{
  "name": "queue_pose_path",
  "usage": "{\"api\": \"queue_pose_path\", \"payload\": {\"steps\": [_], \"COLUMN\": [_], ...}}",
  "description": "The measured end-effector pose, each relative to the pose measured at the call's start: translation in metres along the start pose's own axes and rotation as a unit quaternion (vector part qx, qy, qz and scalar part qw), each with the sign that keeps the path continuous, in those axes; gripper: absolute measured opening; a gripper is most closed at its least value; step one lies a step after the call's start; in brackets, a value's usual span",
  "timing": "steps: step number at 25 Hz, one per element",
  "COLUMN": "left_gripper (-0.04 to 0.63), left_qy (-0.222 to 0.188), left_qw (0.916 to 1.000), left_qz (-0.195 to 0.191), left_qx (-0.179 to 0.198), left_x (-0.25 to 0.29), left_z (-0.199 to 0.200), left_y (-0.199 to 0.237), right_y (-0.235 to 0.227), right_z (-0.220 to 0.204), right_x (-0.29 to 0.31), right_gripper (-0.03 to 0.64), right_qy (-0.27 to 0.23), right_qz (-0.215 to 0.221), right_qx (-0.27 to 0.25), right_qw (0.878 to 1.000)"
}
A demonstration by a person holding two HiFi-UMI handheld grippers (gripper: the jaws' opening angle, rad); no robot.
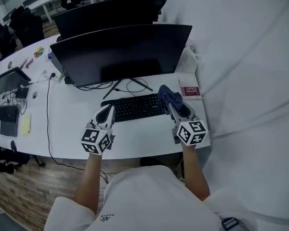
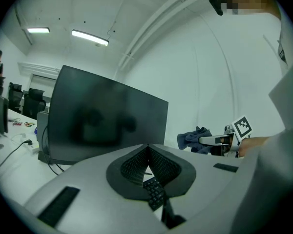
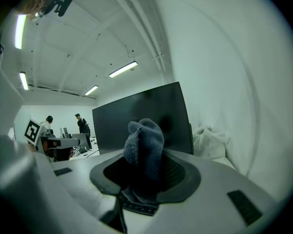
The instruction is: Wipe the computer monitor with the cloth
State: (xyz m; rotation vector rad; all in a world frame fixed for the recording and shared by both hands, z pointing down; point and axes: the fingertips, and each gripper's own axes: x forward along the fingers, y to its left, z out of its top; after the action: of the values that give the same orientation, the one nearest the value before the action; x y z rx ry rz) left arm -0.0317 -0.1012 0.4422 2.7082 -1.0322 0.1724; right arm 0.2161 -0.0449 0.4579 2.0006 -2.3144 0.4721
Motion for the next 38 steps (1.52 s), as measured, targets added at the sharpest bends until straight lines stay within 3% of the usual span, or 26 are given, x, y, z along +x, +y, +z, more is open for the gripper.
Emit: {"api": "queue_pose_path", "payload": {"steps": [12, 19, 27, 38], "left_gripper": [0.006, 0.006, 0.006, 0.006], "left_qy": [0.02, 0.029, 0.043, 0.064], "left_qw": [0.9998, 0.9995, 0.9989, 0.9973], "left_qz": [0.0, -0.003, -0.014, -0.034], "left_qx": [0.009, 0.013, 0.014, 0.013], "left_x": [0.115, 0.153, 0.17, 0.192], "left_z": [0.004, 0.004, -0.004, -0.013], "left_y": [-0.013, -0.024, -0.026, -0.03], "right_y": [-0.123, -0.183, -0.215, -0.228], "right_z": [-0.005, -0.015, -0.024, -0.061], "right_x": [0.072, 0.102, 0.129, 0.17], "right_gripper": [0.153, 0.153, 0.153, 0.153], "right_qy": [0.028, 0.038, 0.041, 0.091], "right_qz": [-0.034, -0.063, -0.09, -0.09], "right_qx": [-0.005, -0.001, 0.002, -0.003], "right_qw": [0.999, 0.997, 0.995, 0.992]}}
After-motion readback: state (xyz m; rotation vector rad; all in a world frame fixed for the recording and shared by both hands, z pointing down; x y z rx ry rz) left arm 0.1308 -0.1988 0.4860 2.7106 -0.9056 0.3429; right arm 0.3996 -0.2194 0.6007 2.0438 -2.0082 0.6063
